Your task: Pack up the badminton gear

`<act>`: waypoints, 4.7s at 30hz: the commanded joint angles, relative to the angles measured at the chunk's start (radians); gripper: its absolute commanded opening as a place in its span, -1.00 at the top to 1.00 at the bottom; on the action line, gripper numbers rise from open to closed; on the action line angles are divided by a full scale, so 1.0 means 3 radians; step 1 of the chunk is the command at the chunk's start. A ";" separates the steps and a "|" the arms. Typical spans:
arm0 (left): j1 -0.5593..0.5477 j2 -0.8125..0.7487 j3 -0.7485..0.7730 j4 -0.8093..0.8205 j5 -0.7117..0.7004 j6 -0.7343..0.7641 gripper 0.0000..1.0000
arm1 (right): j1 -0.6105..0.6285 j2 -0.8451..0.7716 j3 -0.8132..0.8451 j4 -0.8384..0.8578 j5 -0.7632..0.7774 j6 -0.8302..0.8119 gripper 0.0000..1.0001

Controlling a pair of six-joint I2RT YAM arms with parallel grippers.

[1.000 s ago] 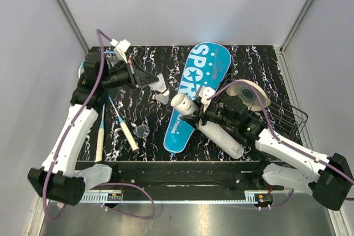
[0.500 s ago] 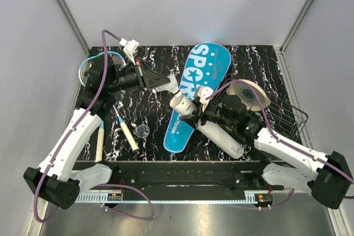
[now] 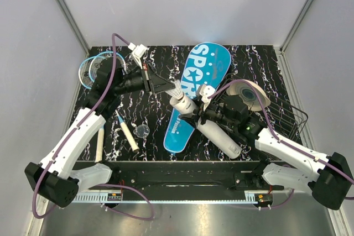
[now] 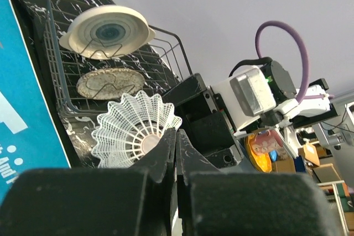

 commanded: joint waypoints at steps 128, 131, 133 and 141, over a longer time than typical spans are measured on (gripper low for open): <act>0.0985 0.2902 0.1131 -0.1307 -0.1014 0.1175 0.72 | 0.0019 -0.0381 -0.0149 0.0023 -0.0049 0.0010 0.48; 0.0990 0.2591 0.1024 -0.1261 -0.1049 0.1103 0.92 | 0.0019 -0.0371 -0.0129 -0.0008 -0.0049 0.0000 0.49; 0.0990 0.2396 0.0998 -0.1282 -0.1049 0.1093 0.97 | 0.0019 -0.0335 -0.0113 -0.0018 -0.0043 -0.0005 0.48; 0.0914 0.1160 0.0835 -0.1318 -0.0186 0.1108 1.00 | 0.0019 0.0048 0.0086 0.0074 -0.0115 -0.0025 0.48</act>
